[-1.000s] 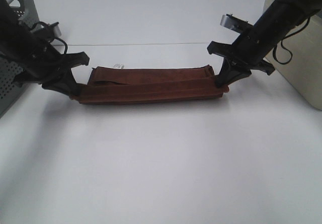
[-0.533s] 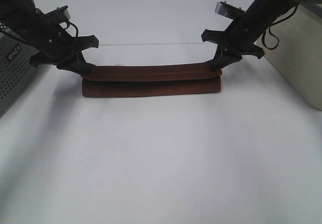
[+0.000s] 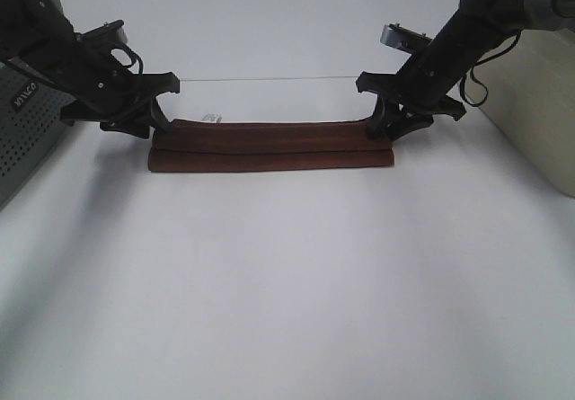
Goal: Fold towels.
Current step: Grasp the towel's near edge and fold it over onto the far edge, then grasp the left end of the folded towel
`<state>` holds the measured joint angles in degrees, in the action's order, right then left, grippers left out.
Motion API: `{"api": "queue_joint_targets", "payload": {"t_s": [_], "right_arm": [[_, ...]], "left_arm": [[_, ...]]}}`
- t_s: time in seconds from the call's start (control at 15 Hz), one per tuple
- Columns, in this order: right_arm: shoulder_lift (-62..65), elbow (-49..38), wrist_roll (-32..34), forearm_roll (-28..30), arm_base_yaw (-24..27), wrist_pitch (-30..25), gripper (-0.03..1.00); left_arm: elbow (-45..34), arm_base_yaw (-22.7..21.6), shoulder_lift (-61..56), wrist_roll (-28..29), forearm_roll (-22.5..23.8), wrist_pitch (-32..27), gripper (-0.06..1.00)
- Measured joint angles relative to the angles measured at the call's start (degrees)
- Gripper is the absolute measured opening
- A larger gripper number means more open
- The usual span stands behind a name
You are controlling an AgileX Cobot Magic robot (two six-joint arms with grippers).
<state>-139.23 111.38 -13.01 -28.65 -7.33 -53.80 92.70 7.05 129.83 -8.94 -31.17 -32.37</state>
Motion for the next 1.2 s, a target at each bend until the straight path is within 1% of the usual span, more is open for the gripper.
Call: {"api": "queue_joint_targets", "payload": {"t_s": [0.07, 0.13, 0.2, 0.27, 0.4, 0.47, 0.6, 0.73, 0.93, 1.07, 1.2], "right_arm": [[0.00, 0.00, 0.00, -0.34, 0.06, -0.40, 0.57], [0.00, 0.00, 0.00, -0.40, 0.06, -1.43, 0.68], [0.00, 0.00, 0.06, -0.57, 0.06, -2.46, 0.75], [0.00, 0.00, 0.06, -0.57, 0.06, -3.09, 0.77], [0.00, 0.00, 0.06, -0.57, 0.06, -3.32, 0.78], [0.00, 0.00, 0.06, -0.57, 0.06, -3.32, 0.79], [0.00, 0.00, 0.06, -0.52, 0.06, -3.38, 0.79], [0.00, 0.00, 0.06, -0.52, 0.06, -3.38, 0.79], [0.00, 0.00, 0.06, -0.46, 0.06, -3.38, 0.79], [0.00, 0.00, 0.06, -0.40, 0.06, -3.38, 0.79], [0.00, 0.00, 0.06, -0.40, 0.06, -3.38, 0.79]], "left_arm": [[0.00, 0.00, 0.00, 0.00, 0.00, 0.00, 0.58], [0.00, 0.00, 0.00, 0.00, 0.06, -0.06, 0.72], [0.00, 0.00, 0.00, 0.00, 0.40, -0.06, 0.80], [0.00, 0.00, 0.00, 0.00, 0.52, -0.11, 0.83], [0.06, 0.00, 0.29, 0.11, 0.29, 0.57, 0.83], [0.11, 0.00, 0.69, 0.11, -0.17, 0.86, 0.81], [0.23, 0.29, 2.64, 0.11, -3.15, 0.97, 0.75], [0.29, 0.63, 3.38, 0.17, -4.01, 1.15, 0.71], [0.29, 0.74, 3.95, 0.17, -4.18, 1.60, 0.55], [0.29, 0.74, 4.30, 0.17, -4.30, 1.78, 0.37], [0.29, 0.74, 4.58, 0.17, -4.13, 1.78, 0.09]]}}
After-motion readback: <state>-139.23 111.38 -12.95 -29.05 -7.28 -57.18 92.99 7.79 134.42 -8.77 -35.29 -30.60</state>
